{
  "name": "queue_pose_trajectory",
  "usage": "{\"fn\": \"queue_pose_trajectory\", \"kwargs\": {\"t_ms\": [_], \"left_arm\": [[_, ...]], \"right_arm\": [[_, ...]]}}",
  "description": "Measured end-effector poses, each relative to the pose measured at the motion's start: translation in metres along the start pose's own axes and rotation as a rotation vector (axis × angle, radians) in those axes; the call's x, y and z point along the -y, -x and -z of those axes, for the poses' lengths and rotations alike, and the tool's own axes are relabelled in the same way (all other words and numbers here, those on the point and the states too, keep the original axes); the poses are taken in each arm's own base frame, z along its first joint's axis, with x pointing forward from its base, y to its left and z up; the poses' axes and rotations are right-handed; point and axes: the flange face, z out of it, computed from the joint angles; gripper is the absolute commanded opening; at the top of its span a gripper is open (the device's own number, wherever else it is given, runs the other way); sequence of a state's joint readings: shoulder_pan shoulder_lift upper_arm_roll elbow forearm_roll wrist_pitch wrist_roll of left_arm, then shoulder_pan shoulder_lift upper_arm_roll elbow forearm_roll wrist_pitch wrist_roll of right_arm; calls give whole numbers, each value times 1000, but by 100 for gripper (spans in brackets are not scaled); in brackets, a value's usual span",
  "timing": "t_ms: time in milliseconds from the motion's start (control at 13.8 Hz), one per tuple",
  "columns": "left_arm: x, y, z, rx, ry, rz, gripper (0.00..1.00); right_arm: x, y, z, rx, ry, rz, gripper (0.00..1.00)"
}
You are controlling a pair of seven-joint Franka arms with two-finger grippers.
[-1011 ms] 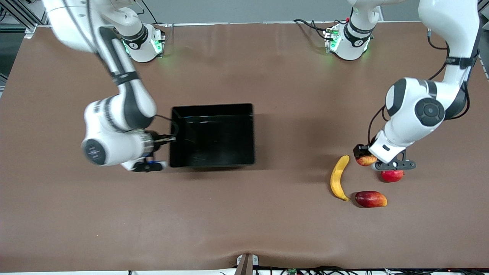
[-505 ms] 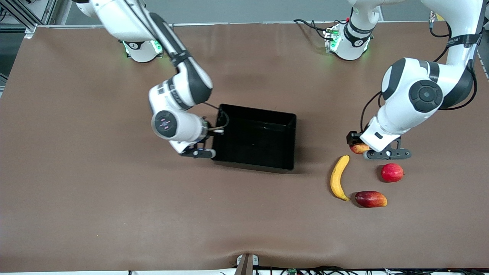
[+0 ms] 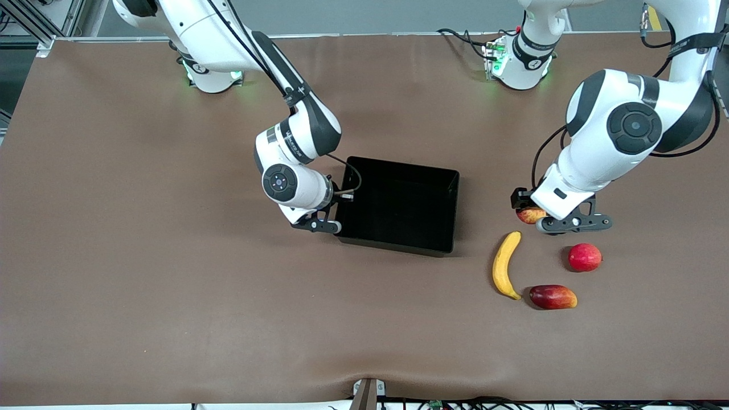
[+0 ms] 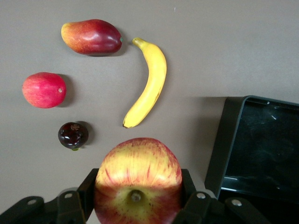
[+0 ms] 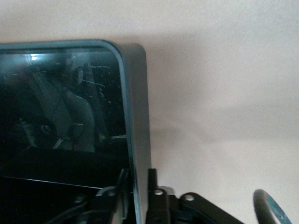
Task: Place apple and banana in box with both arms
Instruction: 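Lift the apple with the left gripper while the right gripper draws back, then carry the apple over the box while the right gripper returns to rest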
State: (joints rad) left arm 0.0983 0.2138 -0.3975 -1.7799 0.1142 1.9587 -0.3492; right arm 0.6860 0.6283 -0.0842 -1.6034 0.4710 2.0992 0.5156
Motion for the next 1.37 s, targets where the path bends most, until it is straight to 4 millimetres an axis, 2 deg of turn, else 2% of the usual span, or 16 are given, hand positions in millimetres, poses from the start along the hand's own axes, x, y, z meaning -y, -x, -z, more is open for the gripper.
{"fn": "queue_pose_trajectory", "kwargs": {"t_ms": [144, 289, 505, 650, 866, 1011, 1155, 1372], "left_arm": [[-1, -3, 2, -7, -3, -5, 0], [-7, -5, 6, -18, -4, -14, 0], [-31, -2, 0, -10, 1, -39, 0], [-62, 7, -7, 1, 1, -44, 0], [-109, 25, -23, 21, -12, -34, 0], [-130, 31, -35, 24, -17, -13, 0], [-148, 35, -47, 23, -9, 10, 0], [-185, 51, -68, 15, -32, 30, 0]], "right_arm": [[2, -3, 9, -7, -8, 2, 100], [2, -6, 29, 23, -2, 2, 100], [-11, -19, 95, 94, 14, -2, 100], [-32, -33, 134, 88, 43, -11, 100], [-81, -54, 178, 118, 116, -29, 100], [-114, -64, 199, 143, 150, -52, 100], [-139, -71, 216, 162, 165, -57, 100], [-169, -73, 265, 111, 149, 19, 100]]}}
